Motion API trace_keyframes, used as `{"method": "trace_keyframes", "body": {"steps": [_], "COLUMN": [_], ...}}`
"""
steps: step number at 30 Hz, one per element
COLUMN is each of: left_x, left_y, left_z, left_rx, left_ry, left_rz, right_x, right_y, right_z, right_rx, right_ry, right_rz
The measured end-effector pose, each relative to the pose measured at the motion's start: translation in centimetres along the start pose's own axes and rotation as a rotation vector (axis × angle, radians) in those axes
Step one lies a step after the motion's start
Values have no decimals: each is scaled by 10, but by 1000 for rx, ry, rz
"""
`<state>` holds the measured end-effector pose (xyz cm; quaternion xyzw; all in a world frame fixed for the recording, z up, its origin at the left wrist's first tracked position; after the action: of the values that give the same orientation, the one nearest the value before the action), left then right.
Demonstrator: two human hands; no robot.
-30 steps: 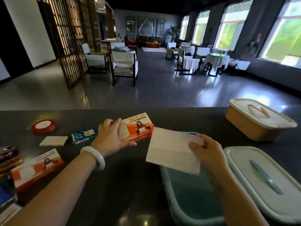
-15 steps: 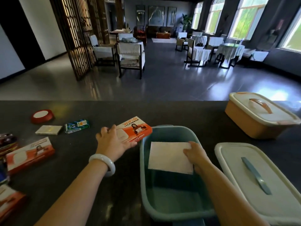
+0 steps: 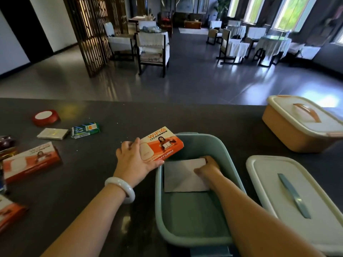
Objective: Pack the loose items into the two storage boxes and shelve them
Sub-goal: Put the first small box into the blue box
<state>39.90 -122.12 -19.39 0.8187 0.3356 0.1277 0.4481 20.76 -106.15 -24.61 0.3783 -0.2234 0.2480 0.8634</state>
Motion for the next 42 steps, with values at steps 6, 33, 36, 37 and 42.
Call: {"method": "trace_keyframes", "body": {"steps": [6,33,36,37,42], "left_x": [0,-8,-9,-9,-11], "left_y": [-5,-12,-12,-11,-8], "left_z": [-5,-7,-7,-7,-12], "left_rx": [5,12,10,8,-9], "left_ry": [-14,-78,-89,-91,-98], "left_rz": [-30,-26,-23,-21,-9], "right_x": [-6,-18,-17,-16,-6], "right_y": [-11,-15,-16,-15,-7], "right_z": [-16,-31,-30,-29,-6], "right_rx": [10,582,583,584,736], "right_ry": [129,413,409,403,469], "right_rz": [-101,89,75,69,-27]}}
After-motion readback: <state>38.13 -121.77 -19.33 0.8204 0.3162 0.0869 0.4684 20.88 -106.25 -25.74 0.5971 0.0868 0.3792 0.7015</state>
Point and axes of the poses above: each hand's wrist, its own x-axis away from the middle knuckle, its own y-axis out of the back of the hand, z = x × y, the point moved 2 cm from there along -x, towards the middle knuckle, and after that the axes turned 10 degrees about -y, right-handed, at the moved point
